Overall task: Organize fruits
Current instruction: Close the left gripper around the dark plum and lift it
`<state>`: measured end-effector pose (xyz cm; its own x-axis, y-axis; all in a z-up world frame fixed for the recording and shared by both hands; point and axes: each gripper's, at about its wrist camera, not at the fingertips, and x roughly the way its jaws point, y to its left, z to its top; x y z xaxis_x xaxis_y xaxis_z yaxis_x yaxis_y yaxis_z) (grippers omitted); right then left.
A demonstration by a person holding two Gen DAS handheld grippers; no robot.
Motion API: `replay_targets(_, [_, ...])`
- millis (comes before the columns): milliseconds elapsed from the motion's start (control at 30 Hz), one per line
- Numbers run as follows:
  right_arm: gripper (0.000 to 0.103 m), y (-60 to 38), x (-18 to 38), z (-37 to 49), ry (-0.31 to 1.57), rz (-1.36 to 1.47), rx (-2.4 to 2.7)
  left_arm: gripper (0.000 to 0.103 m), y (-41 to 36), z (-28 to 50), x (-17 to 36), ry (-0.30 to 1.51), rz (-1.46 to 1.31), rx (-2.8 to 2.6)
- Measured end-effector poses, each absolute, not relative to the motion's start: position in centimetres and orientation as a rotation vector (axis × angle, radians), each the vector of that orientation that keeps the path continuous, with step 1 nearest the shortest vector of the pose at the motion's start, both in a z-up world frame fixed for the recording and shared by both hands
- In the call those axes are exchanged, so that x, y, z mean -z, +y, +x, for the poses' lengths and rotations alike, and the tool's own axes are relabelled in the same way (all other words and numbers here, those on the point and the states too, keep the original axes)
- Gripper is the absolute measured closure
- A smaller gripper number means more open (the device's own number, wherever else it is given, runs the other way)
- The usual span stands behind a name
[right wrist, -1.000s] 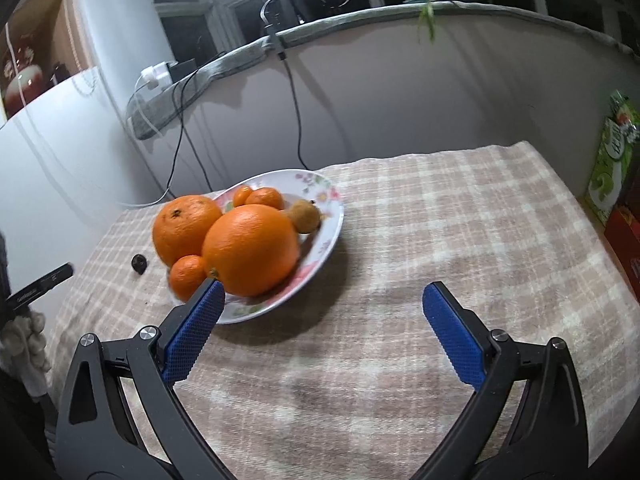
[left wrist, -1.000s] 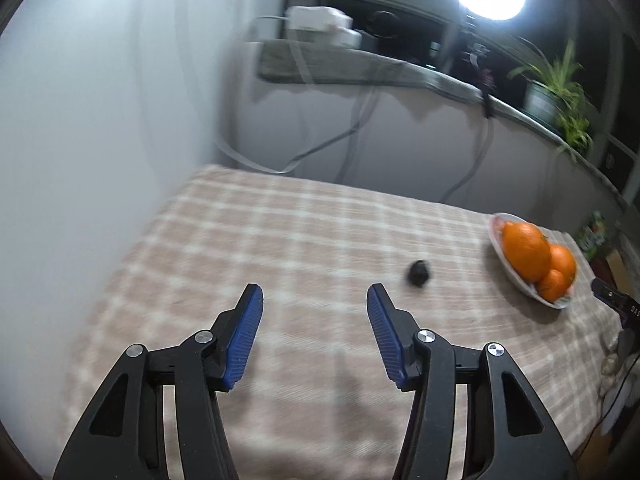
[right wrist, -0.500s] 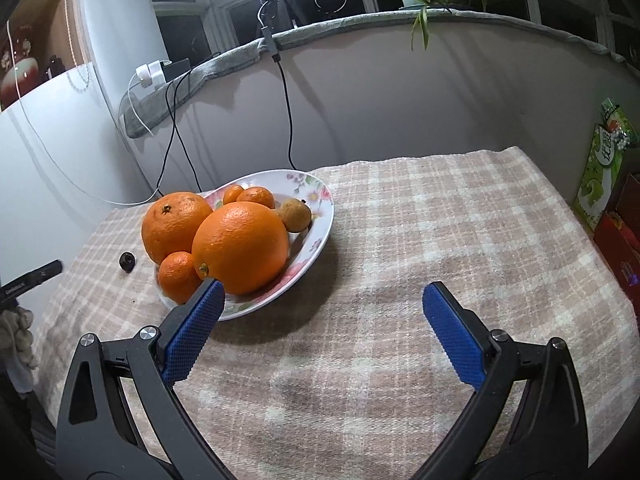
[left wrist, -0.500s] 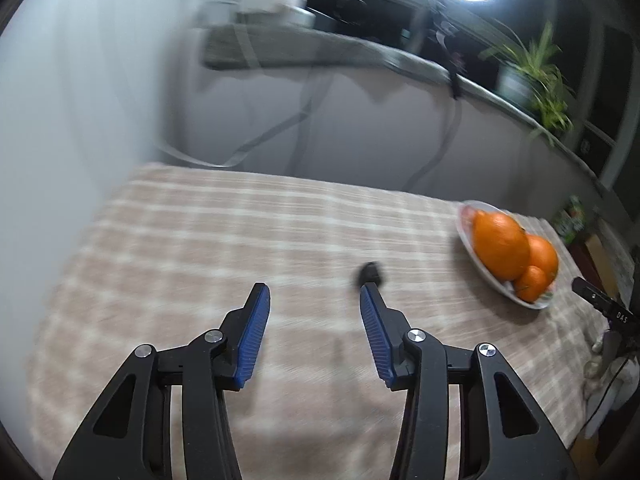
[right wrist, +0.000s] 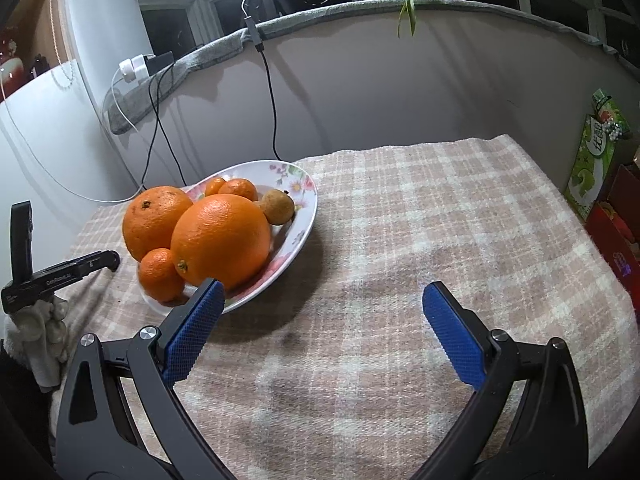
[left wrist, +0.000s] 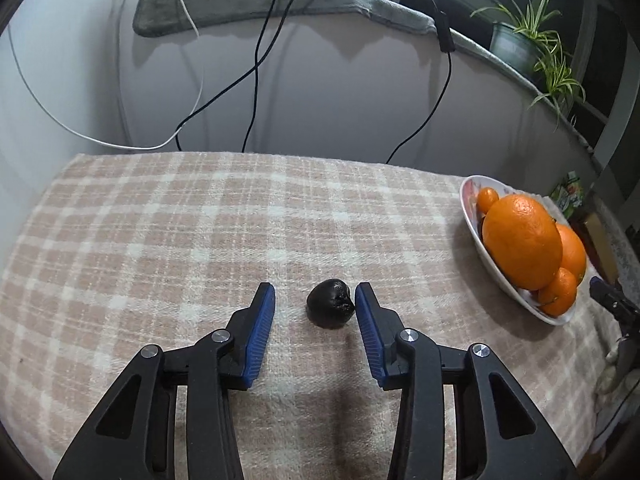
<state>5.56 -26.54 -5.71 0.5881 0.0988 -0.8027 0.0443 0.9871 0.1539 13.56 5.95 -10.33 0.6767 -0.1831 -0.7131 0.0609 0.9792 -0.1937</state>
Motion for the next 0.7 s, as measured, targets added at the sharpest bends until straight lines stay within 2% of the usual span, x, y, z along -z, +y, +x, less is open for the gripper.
replay_targets(200, [0.002, -25.90, 6.08, 5.90, 0.969, 0.120, -0.004, 0.072, 5.57, 13.93, 10.73, 0.840, -0.151, 0.179])
replay_targets(300, [0.002, -25.61, 6.01, 5.96, 0.965, 0.101, 0.008, 0.080, 5.74, 14.01, 10.73, 0.839, -0.161, 0.192])
replay_targets(700, [0.002, -26.27, 5.82, 5.72, 0.949, 0.142, 0.003, 0.081, 6.27, 13.59, 10.16, 0.812, -0.197, 0.179])
